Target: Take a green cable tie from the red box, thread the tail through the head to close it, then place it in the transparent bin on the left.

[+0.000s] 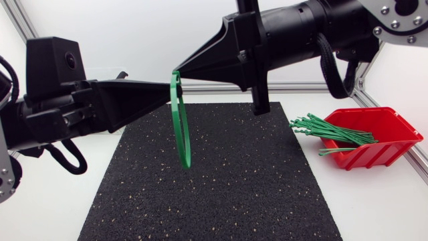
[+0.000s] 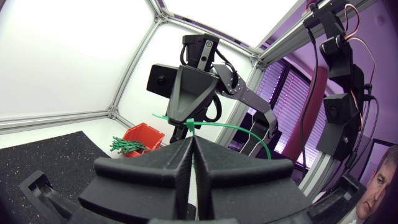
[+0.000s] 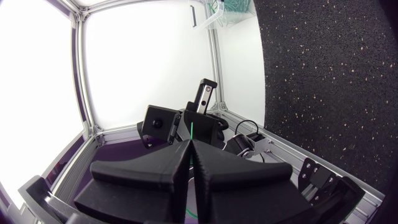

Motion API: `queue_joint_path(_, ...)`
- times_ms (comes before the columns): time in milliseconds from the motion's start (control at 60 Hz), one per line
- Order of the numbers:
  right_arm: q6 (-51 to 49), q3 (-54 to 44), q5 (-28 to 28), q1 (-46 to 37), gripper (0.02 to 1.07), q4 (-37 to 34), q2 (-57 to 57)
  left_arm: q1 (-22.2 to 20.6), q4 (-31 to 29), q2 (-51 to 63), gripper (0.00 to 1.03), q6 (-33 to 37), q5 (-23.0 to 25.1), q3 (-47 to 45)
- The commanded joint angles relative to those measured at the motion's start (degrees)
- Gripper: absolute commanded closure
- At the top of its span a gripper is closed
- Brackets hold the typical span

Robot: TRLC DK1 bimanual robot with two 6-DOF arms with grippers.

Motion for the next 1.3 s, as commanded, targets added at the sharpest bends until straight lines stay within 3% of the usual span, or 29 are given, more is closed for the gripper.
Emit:
queue_joint_path(0, -0.6, 0.3, 0.6, 0.3, 1.01, 0.5, -0.1, -0.3, 1.2, -0.6, 1.0, 0.3, 0.2, -0.3)
queue_joint_path(867, -2.9, 0.8, 2.7, -2.3, 1.01, 3.5, 9.6, -0.3, 1.2, -0.7, 1.0, 0.3, 0.5, -0.3)
queue_joint_path(1167, -3.1, 0.7, 2.7, 0.0, 1.01, 2.5, 1.8, -0.3, 1.2, -0.6, 1.0, 0.3, 0.4, -0.3)
queue_joint_path(1200, -3.4, 1.0, 2.5, -0.1, 0.97, 2.0, 1.3, -0.3, 1.2, -0.6, 1.0, 0.3, 0.4, -0.3)
queue_joint_path(1283, -7.0, 2.3, 2.4, -0.9, 0.72, -1.6, 0.6, -0.3, 1.0, -0.6, 1.0, 0.3, 0.2, -0.3)
